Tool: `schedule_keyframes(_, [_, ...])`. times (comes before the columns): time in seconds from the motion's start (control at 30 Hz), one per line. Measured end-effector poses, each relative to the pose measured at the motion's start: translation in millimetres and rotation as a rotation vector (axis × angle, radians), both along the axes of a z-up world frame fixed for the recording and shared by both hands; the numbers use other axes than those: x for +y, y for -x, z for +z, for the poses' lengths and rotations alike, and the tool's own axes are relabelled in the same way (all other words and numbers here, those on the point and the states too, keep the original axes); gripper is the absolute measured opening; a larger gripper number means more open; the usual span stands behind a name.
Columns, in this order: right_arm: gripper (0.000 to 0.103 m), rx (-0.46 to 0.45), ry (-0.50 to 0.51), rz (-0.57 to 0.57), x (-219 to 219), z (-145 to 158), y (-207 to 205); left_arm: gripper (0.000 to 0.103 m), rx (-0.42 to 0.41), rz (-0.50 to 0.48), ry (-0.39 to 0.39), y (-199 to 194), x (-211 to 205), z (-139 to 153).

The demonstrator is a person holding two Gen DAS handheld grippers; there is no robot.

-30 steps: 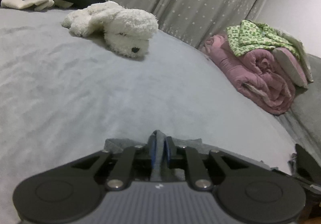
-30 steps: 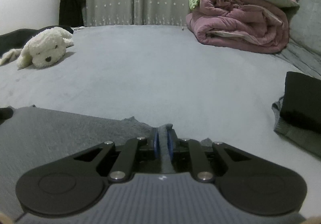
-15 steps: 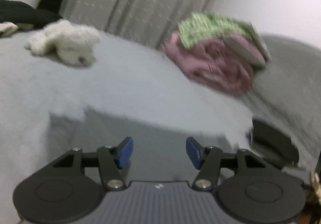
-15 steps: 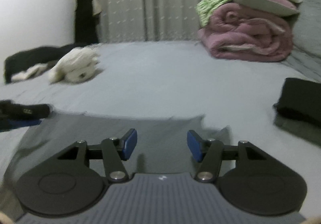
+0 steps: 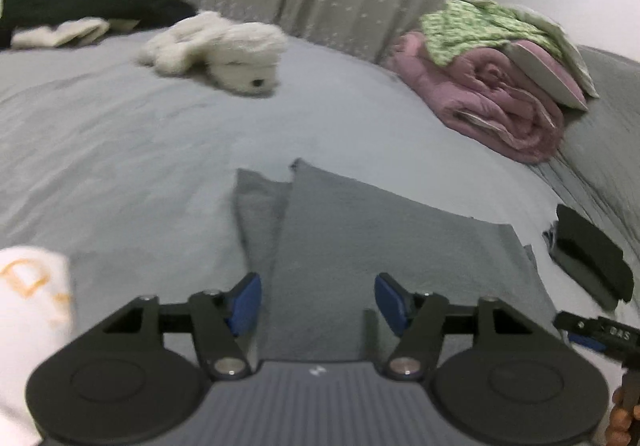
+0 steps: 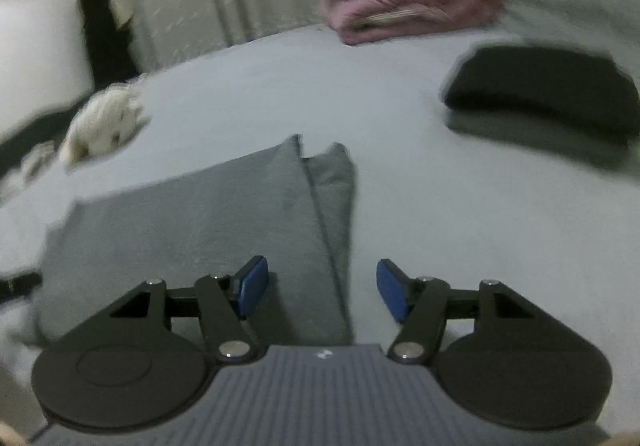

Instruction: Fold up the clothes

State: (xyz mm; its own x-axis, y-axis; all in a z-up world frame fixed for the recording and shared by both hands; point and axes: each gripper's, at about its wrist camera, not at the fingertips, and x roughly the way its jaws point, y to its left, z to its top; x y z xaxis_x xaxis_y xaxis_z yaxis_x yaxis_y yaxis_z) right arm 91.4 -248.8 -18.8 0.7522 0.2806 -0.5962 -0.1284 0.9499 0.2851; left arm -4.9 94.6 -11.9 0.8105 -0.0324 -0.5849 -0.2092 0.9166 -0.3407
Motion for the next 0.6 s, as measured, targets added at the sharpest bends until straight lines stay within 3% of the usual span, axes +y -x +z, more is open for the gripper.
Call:
schedule_keyframes(0.13, [0.066,0.037,-0.158,-0.048,-25.2,0.5,13.8,0.078,0.049,0.024,0.105,14.7,17.4,-3.0])
schedule_keyframes(0.27, [0.067,0.115,-0.277,-0.043,-43.3,0.2,18.4,0.079,0.12,0.027,0.261,15.7,32.1,-12.4])
schedule_keyframes(0.37, [0.067,0.208,-0.425,-0.006,-54.0,-2.8,14.0,0.078,0.165,-0.021,0.337,9.7,35.1,-16.3])
schedule_keyframes(0.47, [0.067,0.291,-0.546,-0.012,-63.9,-11.5,15.4,0.076,0.185,-0.011,0.397,4.6,40.9,-23.8])
schedule_keyframes(0.6, [0.066,0.329,-0.623,-0.019,-69.2,-15.9,10.2,0.076,0.163,-0.005,0.45,-2.0,41.5,-32.3])
